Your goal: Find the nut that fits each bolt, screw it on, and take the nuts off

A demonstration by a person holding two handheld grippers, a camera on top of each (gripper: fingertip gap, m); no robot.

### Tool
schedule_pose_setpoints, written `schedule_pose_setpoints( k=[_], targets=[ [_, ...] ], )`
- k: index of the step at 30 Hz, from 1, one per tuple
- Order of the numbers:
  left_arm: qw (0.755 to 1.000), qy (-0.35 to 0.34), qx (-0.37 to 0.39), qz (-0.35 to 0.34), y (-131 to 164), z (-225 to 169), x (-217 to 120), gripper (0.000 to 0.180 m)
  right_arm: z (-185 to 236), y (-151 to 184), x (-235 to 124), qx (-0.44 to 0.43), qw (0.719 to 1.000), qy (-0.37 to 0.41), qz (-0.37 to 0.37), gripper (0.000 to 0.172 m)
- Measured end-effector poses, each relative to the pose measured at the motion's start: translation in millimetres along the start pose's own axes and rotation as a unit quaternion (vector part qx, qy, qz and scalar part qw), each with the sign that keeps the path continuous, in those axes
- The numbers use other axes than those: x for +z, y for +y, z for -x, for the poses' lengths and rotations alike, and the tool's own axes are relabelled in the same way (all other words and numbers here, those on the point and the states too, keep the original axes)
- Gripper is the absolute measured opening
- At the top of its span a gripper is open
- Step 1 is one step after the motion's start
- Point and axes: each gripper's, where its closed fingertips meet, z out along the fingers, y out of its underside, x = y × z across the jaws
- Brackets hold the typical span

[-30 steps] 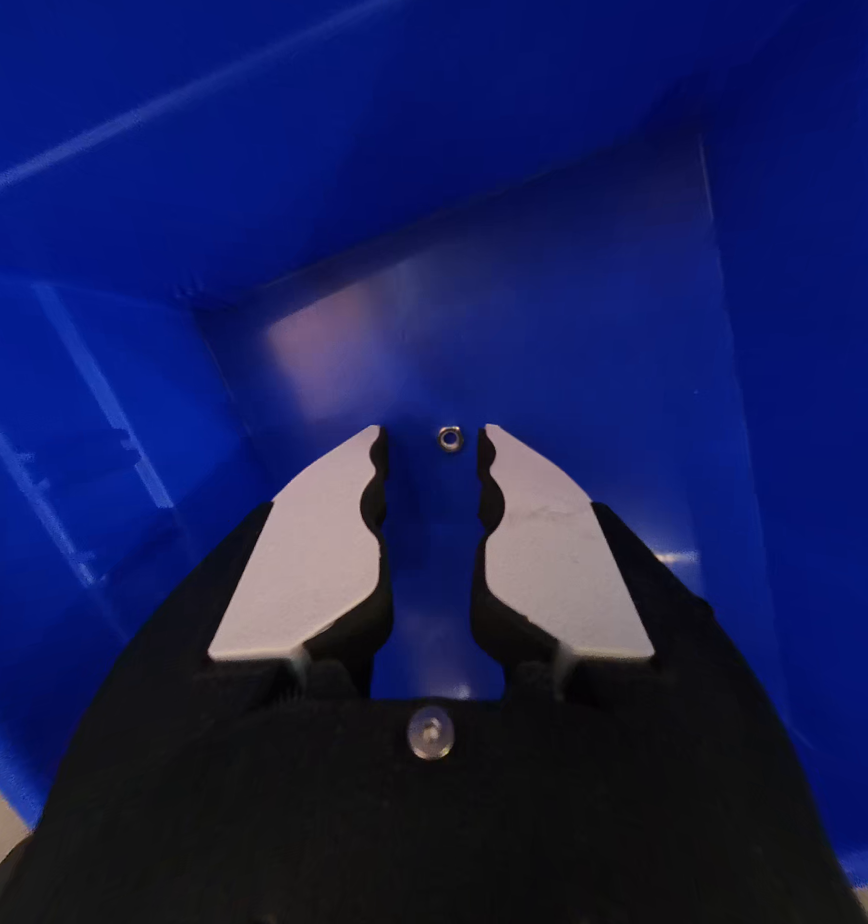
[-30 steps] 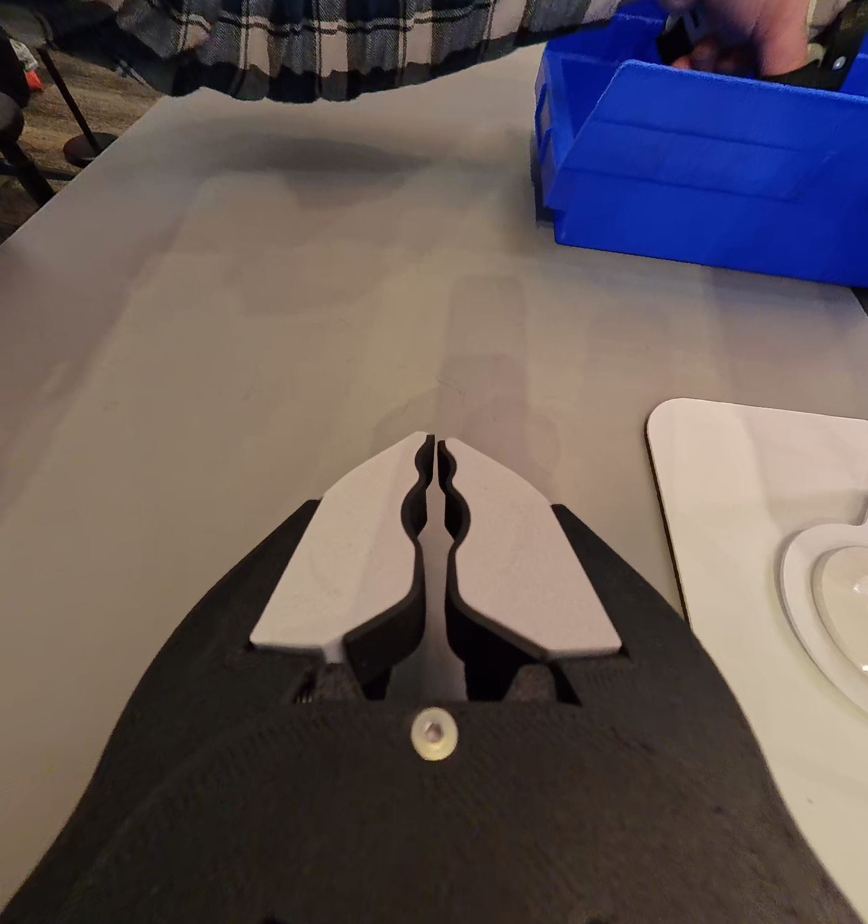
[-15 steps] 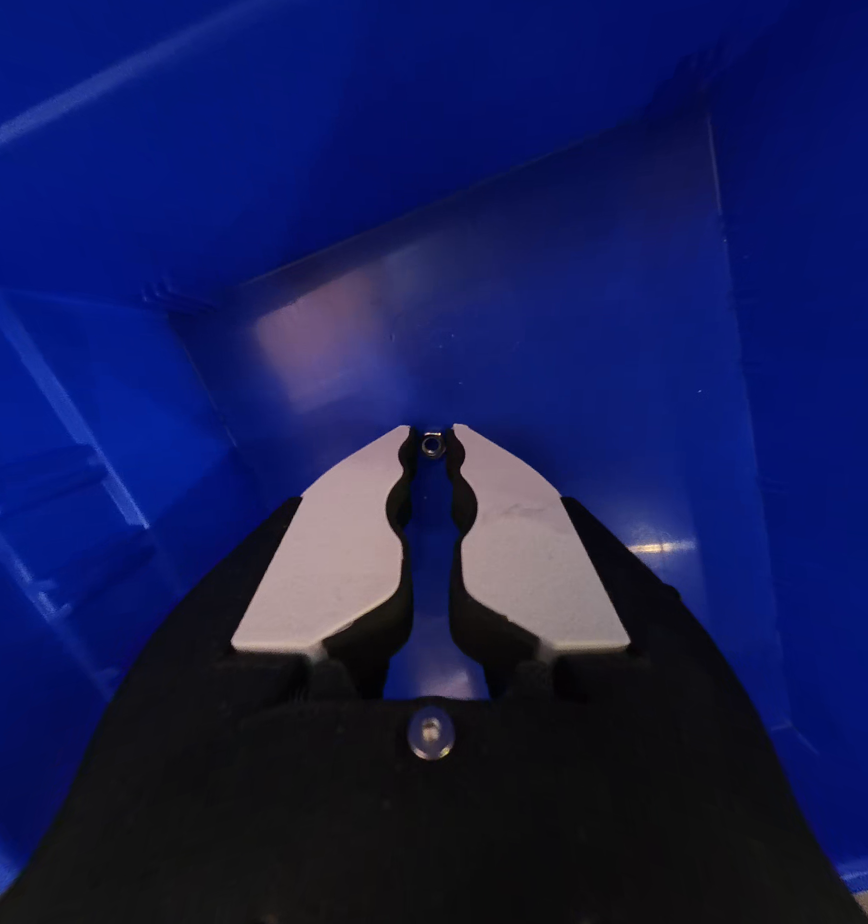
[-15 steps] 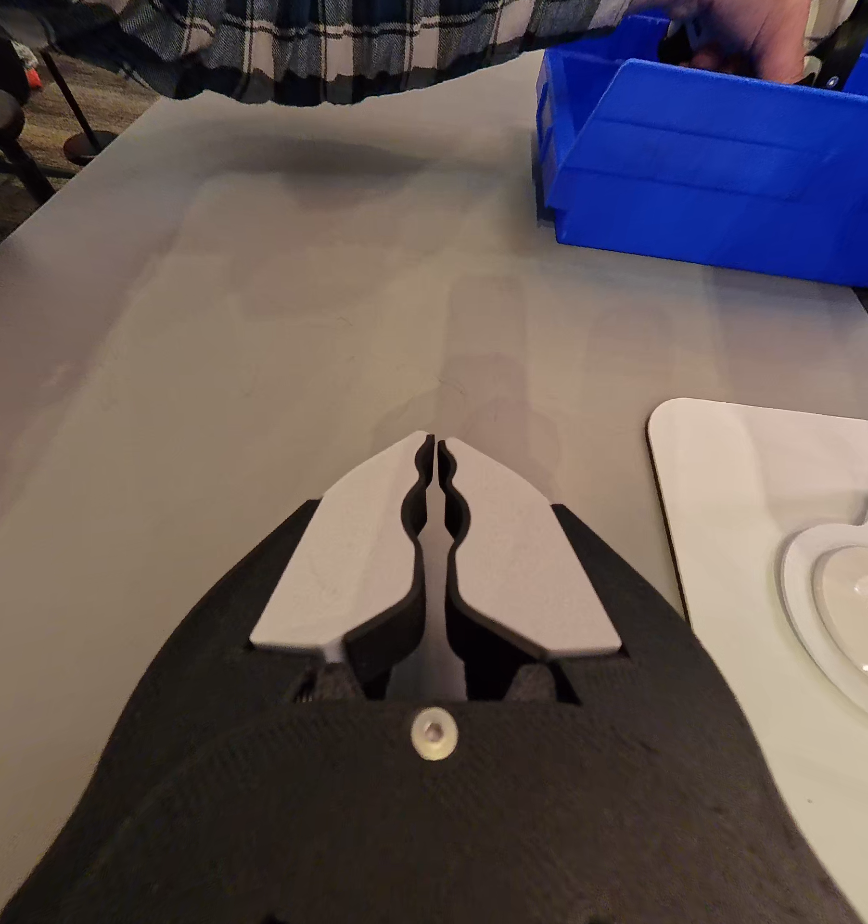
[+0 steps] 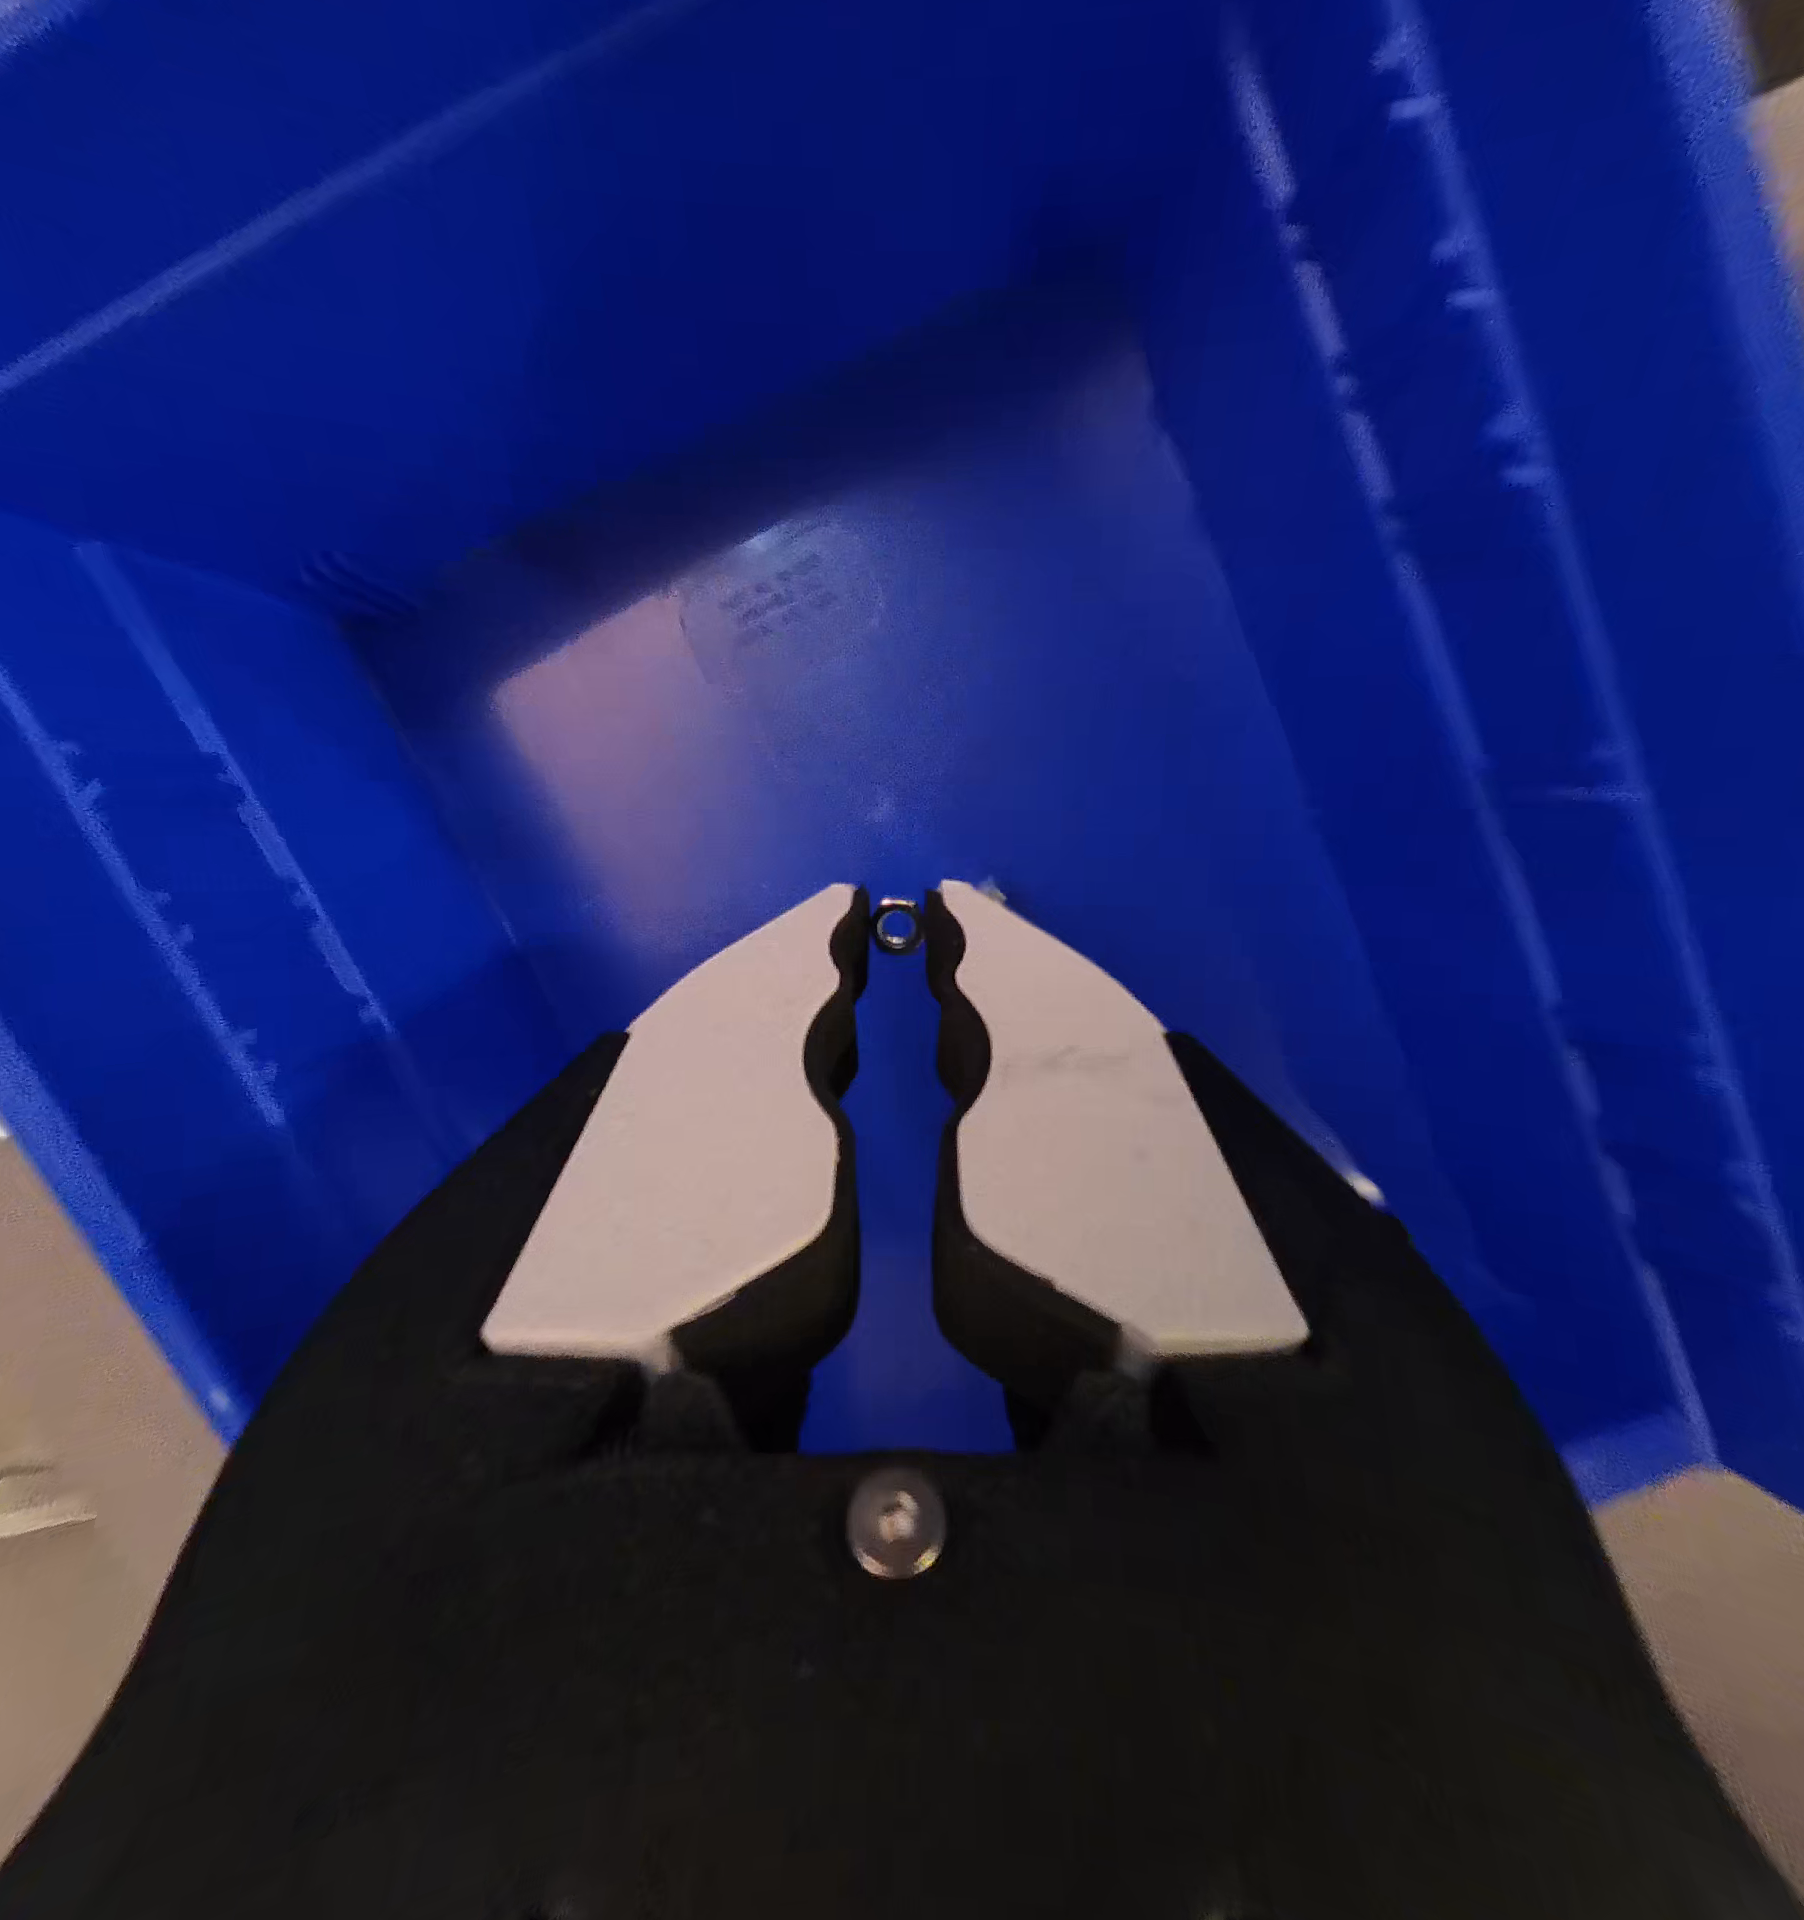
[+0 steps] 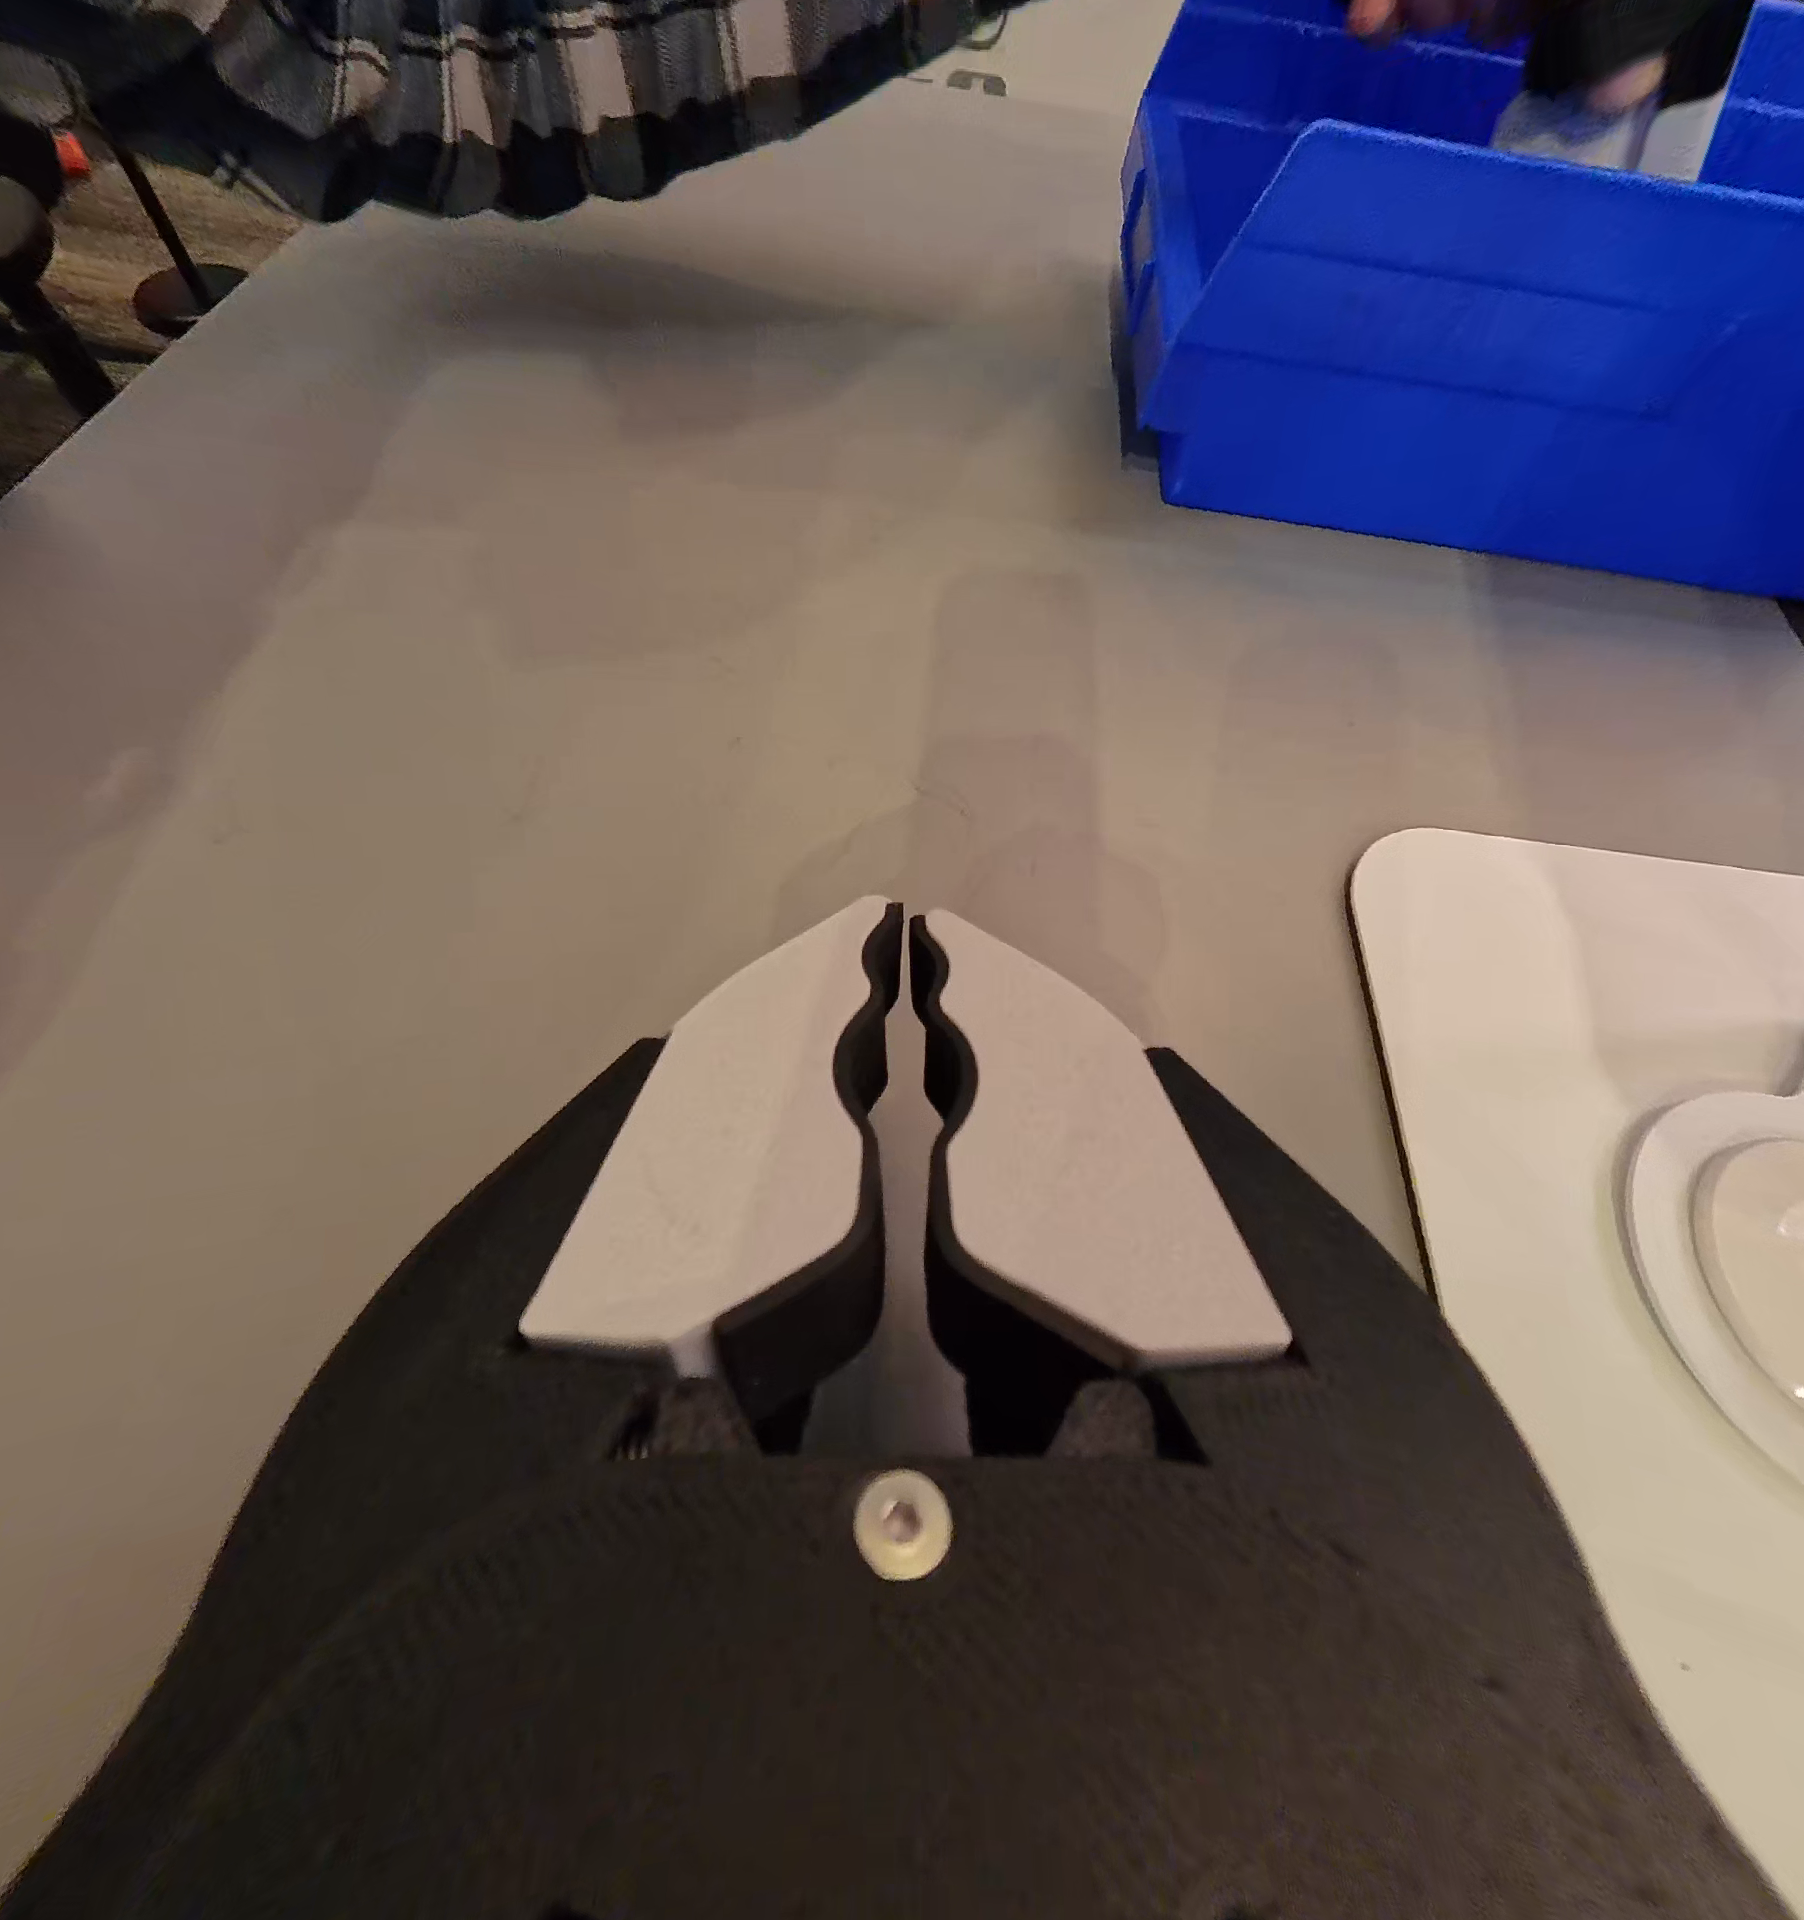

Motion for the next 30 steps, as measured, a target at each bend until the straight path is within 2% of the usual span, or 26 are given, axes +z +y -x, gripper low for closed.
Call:
schedule_pose_setpoints(
  k=[7,13,18,22,25,30],
  targets=[
    [0.997,0.016,0.049,-0.049,31.0,-54.4,-66.5,0.010,1.2,0.6,0.4,-0.004,1.000,0.000,0.002,0.001],
    [0.989,0.054,0.118,-0.067,77.4,-142.6,-95.2,0.009,1.2,0.9,0.5,-0.004,1.000,0.001,0.003,0.001],
    [0.976,0.100,0.180,-0.076,105.1,-225.6,-89.6,0.009,1.3,0.9,0.4,-0.004,1.000,0.001,0.003,0.001],
    [0.962,0.151,0.222,-0.050,124.1,-279.9,-63.0,0.009,1.5,0.9,0.3,-0.005,1.000,0.001,0.003,0.001],
    [0.959,0.139,0.248,-0.004,142.8,-290.9,-39.8,0.009,2.0,1.5,0.4,-0.006,1.000,0.000,0.005,0.001],
    [0.955,0.150,0.255,0.013,155.3,-299.9,-24.2,0.009,2.6,2.4,1.1,-0.009,1.000,0.000,0.008,0.001]
  ],
)
